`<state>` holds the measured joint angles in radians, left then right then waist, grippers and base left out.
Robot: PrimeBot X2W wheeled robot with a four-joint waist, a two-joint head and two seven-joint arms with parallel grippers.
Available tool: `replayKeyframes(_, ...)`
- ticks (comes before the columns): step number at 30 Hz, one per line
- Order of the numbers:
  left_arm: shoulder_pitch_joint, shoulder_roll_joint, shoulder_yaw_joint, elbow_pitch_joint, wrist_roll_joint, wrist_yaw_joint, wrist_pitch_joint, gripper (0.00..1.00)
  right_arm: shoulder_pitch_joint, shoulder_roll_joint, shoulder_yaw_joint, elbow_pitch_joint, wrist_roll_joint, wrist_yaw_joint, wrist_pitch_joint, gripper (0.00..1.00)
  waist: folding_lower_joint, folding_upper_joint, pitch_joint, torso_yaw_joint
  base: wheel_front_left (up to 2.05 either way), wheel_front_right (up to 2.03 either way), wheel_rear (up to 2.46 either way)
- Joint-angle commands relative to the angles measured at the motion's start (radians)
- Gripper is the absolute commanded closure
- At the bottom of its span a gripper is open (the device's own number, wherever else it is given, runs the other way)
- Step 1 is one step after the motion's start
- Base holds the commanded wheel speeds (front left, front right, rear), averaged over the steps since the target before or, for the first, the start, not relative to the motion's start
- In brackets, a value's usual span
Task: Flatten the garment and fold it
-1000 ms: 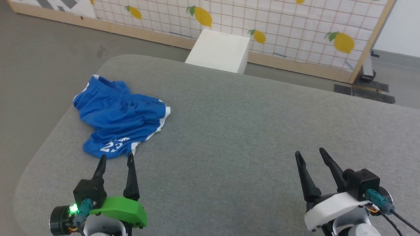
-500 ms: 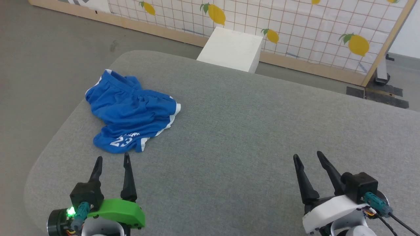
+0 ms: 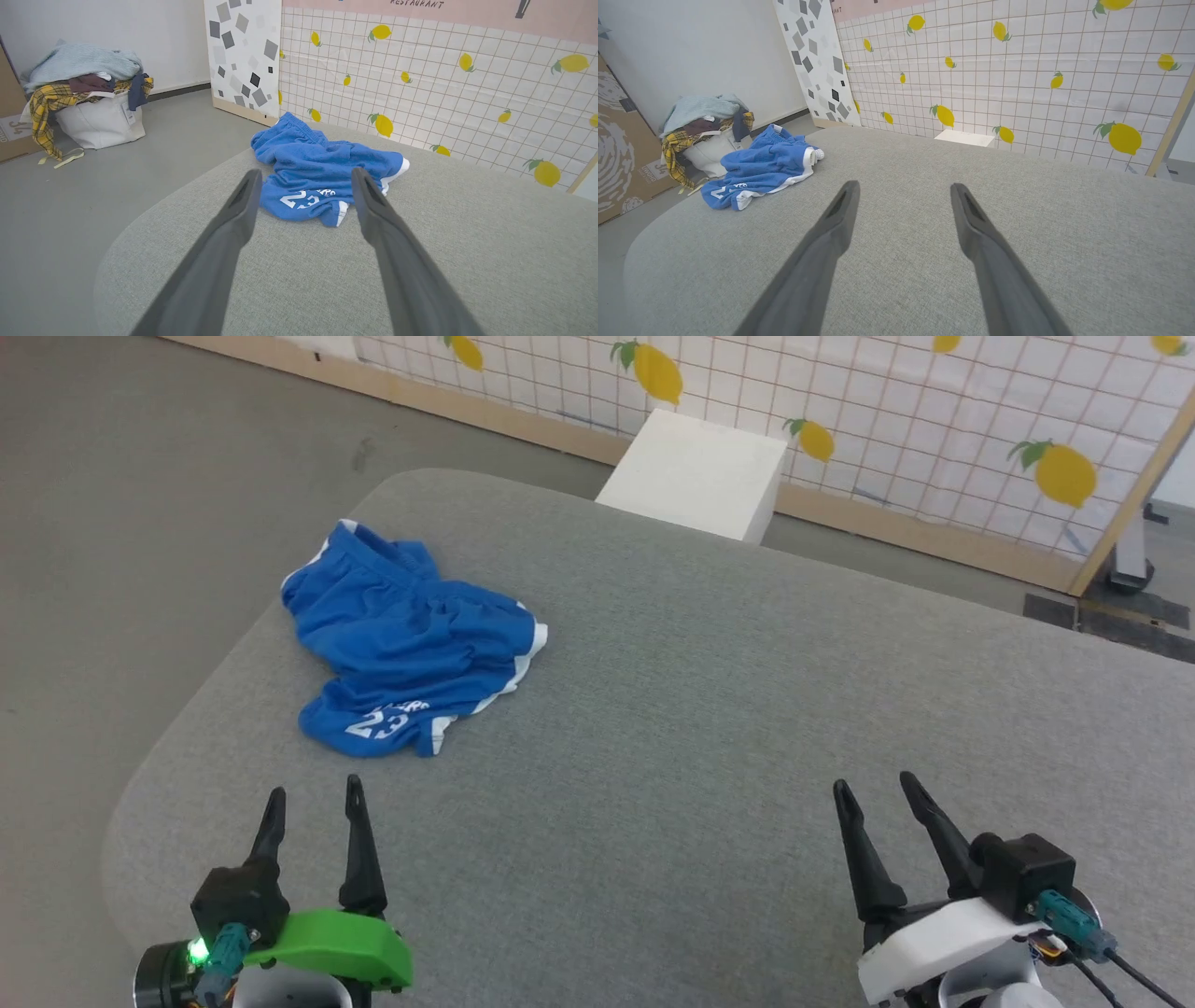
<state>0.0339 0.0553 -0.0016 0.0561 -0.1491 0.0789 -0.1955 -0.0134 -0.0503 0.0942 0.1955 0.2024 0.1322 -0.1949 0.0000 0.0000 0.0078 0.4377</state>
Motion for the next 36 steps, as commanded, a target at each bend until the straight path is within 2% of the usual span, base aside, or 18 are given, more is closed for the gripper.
replayKeyframes(1,0.019,-0.004,-0.002,0.000,-0.006,0.011,-0.010,0.00,-0.002,0.000,0.004,0.007,0.009,-0.001,-0.010,0.00,0.0000,0.0000,0.001,0.010,0.00,0.00,0.00)
replayKeyframes(14,0.038,-0.005,-0.009,0.000,-0.024,0.037,-0.037,0.00,-0.003,0.000,0.014,0.027,0.020,-0.001,-0.037,0.00,0.0000,0.0000,0.000,0.058,0.00,0.00,0.00)
replayKeyframes(27,0.049,-0.005,0.014,0.012,-0.045,0.040,-0.063,0.00,-0.011,0.000,0.029,0.053,0.044,-0.001,-0.064,0.00,0.0000,0.0000,0.002,0.082,0.00,0.00,0.00)
replayKeyframes(31,0.028,-0.003,0.018,0.017,-0.051,0.025,-0.066,0.00,-0.017,0.000,0.028,0.052,0.040,-0.002,-0.067,0.00,0.0000,0.0000,0.022,0.068,0.00,0.00,0.00)
replayKeyframes(36,-0.099,0.045,0.024,0.085,-0.070,-0.044,-0.064,0.00,-0.031,0.000,0.018,0.048,0.007,-0.002,-0.063,0.00,0.0000,0.0000,0.072,0.044,0.00,0.00,0.00)
